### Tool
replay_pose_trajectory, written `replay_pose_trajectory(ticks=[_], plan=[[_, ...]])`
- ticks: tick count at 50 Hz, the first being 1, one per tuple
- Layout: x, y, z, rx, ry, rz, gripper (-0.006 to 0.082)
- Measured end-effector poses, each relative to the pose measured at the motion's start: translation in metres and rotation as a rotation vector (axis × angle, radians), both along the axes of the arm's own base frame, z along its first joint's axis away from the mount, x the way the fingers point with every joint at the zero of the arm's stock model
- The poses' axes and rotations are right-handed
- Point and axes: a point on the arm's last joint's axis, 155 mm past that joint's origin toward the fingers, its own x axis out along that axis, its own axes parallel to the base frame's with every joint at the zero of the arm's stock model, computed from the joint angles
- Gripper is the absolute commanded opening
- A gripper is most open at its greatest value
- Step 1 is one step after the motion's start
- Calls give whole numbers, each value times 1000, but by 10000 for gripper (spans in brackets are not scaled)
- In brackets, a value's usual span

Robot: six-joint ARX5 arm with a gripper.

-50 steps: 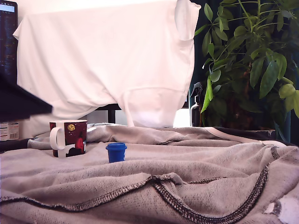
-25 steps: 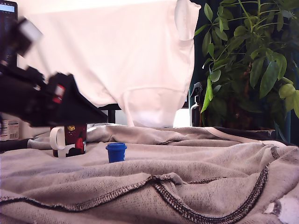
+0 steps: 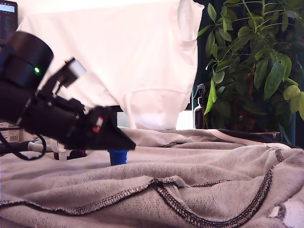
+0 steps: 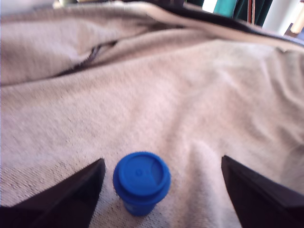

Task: Pick the blue coffee capsule and place it inside the red coffee cup

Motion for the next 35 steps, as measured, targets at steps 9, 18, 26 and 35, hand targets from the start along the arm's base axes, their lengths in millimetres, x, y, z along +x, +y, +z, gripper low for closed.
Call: replay_pose_trajectory(ticks=[9, 18, 26, 35], plan=[[9, -4, -14, 25, 49, 0, 691], [14, -7, -17, 54, 100, 4, 316], [15, -7, -19, 71, 133, 4, 164], [13, -6, -22, 81, 151, 4, 164]])
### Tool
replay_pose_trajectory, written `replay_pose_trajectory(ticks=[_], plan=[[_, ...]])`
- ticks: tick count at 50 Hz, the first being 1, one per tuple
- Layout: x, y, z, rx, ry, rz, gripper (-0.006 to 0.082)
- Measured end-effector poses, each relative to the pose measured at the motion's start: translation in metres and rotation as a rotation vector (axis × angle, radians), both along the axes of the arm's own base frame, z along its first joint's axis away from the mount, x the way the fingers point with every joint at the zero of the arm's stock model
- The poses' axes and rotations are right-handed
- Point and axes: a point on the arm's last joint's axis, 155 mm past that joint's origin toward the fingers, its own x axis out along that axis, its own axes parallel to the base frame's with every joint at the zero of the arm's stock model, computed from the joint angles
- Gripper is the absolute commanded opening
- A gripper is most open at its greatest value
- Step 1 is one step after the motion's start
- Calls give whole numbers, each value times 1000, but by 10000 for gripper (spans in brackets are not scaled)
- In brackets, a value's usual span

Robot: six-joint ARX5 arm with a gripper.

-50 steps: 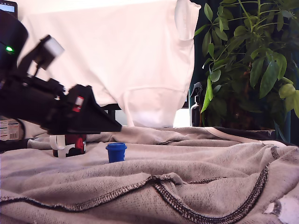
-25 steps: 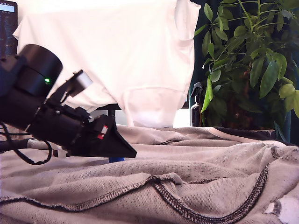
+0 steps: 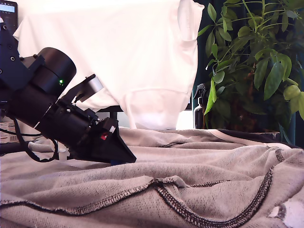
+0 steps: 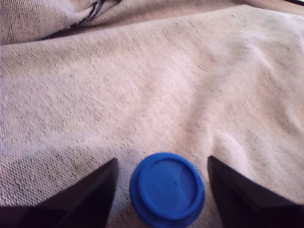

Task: Pick the blue coffee capsule and place it inside the red coffee cup

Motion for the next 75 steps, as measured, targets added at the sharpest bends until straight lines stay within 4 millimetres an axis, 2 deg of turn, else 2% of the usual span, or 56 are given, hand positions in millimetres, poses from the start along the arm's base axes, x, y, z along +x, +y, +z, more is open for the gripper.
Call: replay_pose_trajectory(ticks=[11, 21, 28, 34, 39, 43, 51, 63, 64, 66, 68, 70, 72, 73, 75], plan=[[9, -4, 10, -12, -23, 1, 164], [33, 0, 42, -44, -98, 36, 164], [62, 20, 81, -65, -191, 114, 164], [90, 49, 123, -86, -287, 205, 164], [105, 73, 143, -89, -327, 267, 164], [111, 92, 143, -77, -316, 308, 164], [115, 122, 126, -39, -248, 370, 164], [114, 128, 120, -26, -218, 383, 173], [114, 128, 119, -25, -215, 382, 189], [113, 128, 117, -22, -207, 382, 284], [112, 128, 115, -19, -199, 382, 443], [112, 128, 114, -17, -194, 382, 642], [111, 129, 113, -15, -191, 385, 783], [111, 129, 113, -12, -190, 388, 817], [112, 131, 112, -7, -188, 394, 784]])
